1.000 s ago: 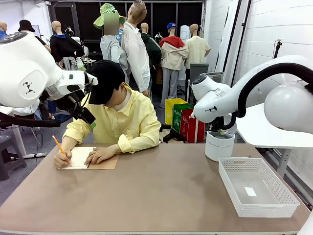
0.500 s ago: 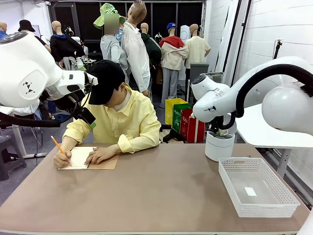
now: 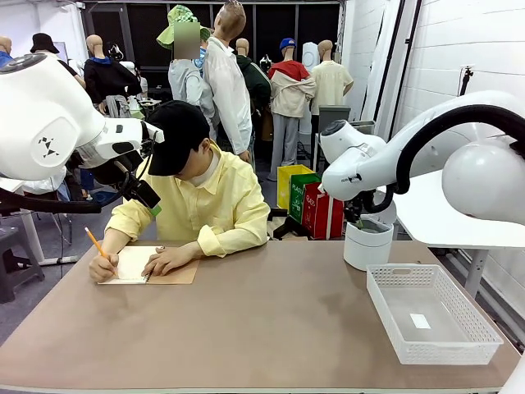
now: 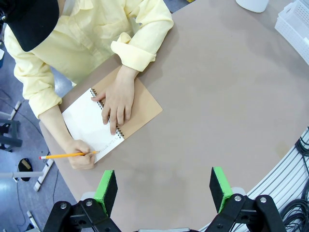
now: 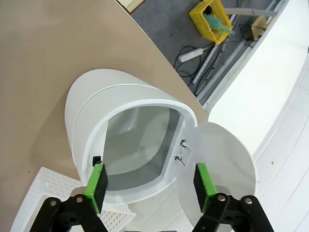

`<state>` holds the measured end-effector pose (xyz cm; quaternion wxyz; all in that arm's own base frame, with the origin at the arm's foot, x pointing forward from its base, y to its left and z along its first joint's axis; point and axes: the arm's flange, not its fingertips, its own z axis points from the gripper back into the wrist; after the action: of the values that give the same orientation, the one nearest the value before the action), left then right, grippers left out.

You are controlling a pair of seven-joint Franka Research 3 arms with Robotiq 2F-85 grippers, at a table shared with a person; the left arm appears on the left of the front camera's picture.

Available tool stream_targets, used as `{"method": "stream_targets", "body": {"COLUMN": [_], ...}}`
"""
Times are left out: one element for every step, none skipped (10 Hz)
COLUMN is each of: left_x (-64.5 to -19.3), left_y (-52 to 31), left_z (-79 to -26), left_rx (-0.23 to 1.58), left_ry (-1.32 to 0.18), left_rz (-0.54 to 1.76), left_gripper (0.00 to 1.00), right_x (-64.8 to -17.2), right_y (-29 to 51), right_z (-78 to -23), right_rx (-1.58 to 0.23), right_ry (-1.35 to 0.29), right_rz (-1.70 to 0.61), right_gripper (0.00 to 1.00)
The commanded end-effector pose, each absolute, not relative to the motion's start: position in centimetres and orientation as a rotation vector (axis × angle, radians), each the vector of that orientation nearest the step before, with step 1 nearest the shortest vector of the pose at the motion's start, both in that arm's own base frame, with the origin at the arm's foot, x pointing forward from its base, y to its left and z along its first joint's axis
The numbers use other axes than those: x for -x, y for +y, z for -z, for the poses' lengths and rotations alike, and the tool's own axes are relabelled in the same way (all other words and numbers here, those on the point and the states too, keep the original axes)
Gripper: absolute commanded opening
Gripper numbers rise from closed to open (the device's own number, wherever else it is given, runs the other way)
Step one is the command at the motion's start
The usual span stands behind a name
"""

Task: Sort the paper based on its condition.
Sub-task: If a person hands you a paper, place it in the Organizing basket , and if it's crumpled, put it in the Trash can.

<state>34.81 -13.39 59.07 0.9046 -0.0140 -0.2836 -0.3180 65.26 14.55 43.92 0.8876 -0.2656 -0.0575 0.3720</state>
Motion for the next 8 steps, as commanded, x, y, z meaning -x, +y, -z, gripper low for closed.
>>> {"method": "stream_targets", "body": {"left_x": [-34.8,-34.8,-34.8,-34.8,-34.8,-34.8,-34.8,-34.8], "left_y": [-13.3,-13.3,-13.3,-13.3,-13.3,-13.3,-13.3,-13.3], "left_z": [-59.1,-59.1,-59.1,-59.1,-59.1,-59.1,-59.1,-59.1], "left_rx": [0.029,0.029,0.029,0.029,0.029,0.029,0.029,0.029], "left_ry": [-0.586,-0.586,-0.586,-0.586,-0.586,-0.586,-0.586,-0.586], "left_rz": [0.652,0.652,0.652,0.652,0.652,0.652,0.652,0.652], "left_gripper": [1.0,1.0,1.0,1.0,1.0,1.0,1.0,1.0], "right_x": [-64.9,-64.9,-65.0,-65.1,-65.3,-64.7,-64.7,-64.7], "right_y": [15.0,15.3,15.4,15.7,16.2,15.5,15.5,15.5], "right_z": [-44.9,-45.3,-45.6,-45.7,-46.0,-45.4,-45.4,-45.4], "right_rx": [0.551,0.566,0.577,0.579,0.563,0.562,0.562,0.562], "right_ry": [-0.119,-0.119,-0.112,-0.112,-0.093,-0.127,-0.127,-0.127], "right_rz": [-0.781,-0.776,-0.77,-0.768,-0.76,-0.777,-0.777,-0.777], "right_gripper": [1.0,1.0,1.0,1.0,1.0,1.0,1.0,1.0]}}
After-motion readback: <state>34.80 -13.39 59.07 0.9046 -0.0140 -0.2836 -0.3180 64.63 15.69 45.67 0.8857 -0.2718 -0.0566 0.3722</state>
